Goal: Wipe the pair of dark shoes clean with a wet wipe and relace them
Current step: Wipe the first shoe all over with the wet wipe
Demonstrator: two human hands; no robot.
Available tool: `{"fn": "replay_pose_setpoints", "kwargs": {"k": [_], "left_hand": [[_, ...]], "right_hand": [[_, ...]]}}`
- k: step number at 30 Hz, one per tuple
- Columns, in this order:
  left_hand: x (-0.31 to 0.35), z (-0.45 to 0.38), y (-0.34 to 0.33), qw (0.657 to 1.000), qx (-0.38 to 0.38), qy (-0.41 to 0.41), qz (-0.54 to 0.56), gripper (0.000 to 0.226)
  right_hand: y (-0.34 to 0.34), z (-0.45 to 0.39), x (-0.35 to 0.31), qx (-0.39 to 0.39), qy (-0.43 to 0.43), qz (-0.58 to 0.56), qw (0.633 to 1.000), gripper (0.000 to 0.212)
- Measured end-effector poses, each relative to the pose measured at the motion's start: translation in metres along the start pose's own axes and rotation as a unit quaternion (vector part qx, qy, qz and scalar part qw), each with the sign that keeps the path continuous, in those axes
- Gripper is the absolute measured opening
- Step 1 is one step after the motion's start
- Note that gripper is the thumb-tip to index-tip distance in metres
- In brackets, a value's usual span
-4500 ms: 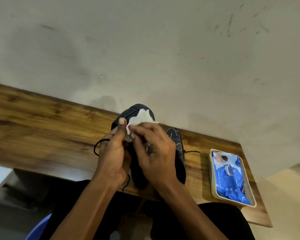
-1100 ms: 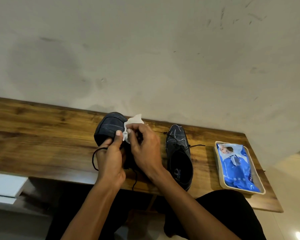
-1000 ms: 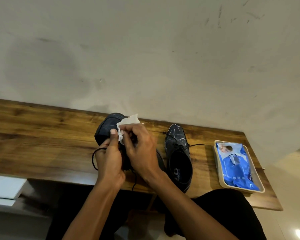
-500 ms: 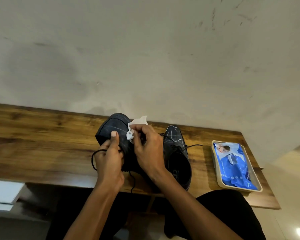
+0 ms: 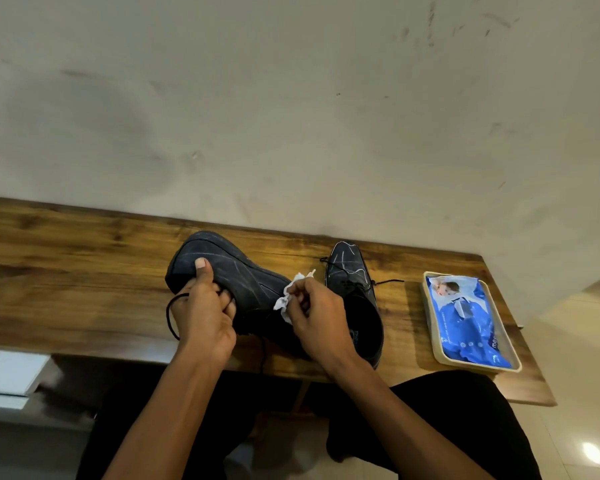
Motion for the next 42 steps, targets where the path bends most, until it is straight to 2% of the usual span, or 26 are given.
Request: {"fn": "replay_pose_setpoints", "kwargs": {"k": [5, 9, 11, 13, 15, 17, 20, 21, 27, 31, 33, 35, 38, 42], "left_hand": [[0.0, -0.003, 0.007, 1.0, 0.015, -0.015, 0.003, 0.037], [0.001, -0.009, 0.011, 1.0, -0.001, -0.024, -0.019, 0.021], [0.0, -0.016, 0.014, 1.0, -0.007, -0.013, -0.027, 0.013], [-0.001, -0.022, 0.018, 0.999, -0.005, -0.006, -0.039, 0.01], [-0.004, -0.023, 0.02, 0.999, -0.006, -0.002, -0.05, 0.024], [-0.007, -0.024, 0.024, 0.998, -0.009, 0.003, -0.069, 0.039], [-0.007, -0.029, 0.032, 0.996, -0.004, -0.019, -0.089, 0.011], [-0.008, -0.032, 0.035, 0.995, 0.005, -0.022, -0.099, 0.012], [-0.019, -0.045, 0.04, 0.99, 0.013, 0.003, -0.143, 0.04], [-0.02, -0.042, 0.036, 0.971, -0.002, 0.02, -0.237, 0.046], [-0.026, -0.037, 0.031, 0.949, -0.037, 0.052, -0.307, 0.036], [-0.031, -0.033, 0.029, 0.932, -0.059, 0.068, -0.352, 0.032], [-0.034, -0.03, 0.026, 0.929, -0.067, 0.071, -0.356, 0.041], [-0.039, -0.025, 0.021, 0.942, -0.081, 0.083, -0.315, 0.033]], "right_hand": [[-0.029, -0.011, -0.031, 0.008, 0.059, -0.058, 0.997, 0.012], [-0.041, -0.007, -0.034, -0.006, 0.096, -0.046, 0.994, 0.012], [-0.031, -0.006, -0.017, -0.01, 0.075, -0.018, 0.997, 0.013], [-0.019, -0.008, 0.005, -0.004, 0.017, 0.02, 1.0, 0.013], [-0.012, -0.011, 0.021, 0.007, -0.034, 0.049, 0.998, 0.014], [-0.014, -0.011, 0.026, 0.008, -0.043, 0.068, 0.997, 0.016], [-0.023, -0.011, 0.025, 0.005, -0.03, 0.082, 0.996, 0.018], [-0.025, -0.01, 0.025, 0.005, -0.026, 0.082, 0.996, 0.018], [-0.033, -0.005, 0.028, -0.019, 0.001, 0.116, 0.993, 0.017], [-0.035, -0.004, 0.025, -0.025, 0.023, 0.133, 0.991, 0.019], [-0.04, -0.002, 0.021, -0.043, 0.048, 0.158, 0.985, 0.024], [-0.044, 0.0, 0.019, -0.059, 0.059, 0.181, 0.98, 0.038], [-0.045, -0.003, 0.017, -0.067, 0.067, 0.197, 0.976, 0.059], [-0.064, 0.002, 0.011, -0.152, 0.086, 0.159, 0.972, 0.071]]}}
Point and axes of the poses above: each hand's wrist, its own z-axis away from the middle knuckle, its own y-axis out of the back of the hand, x = y × z, the point moved 5 cm from there along -z, towards the middle knuckle, and after that the axes turned 12 degrees about -z, right-handed, at the moved point
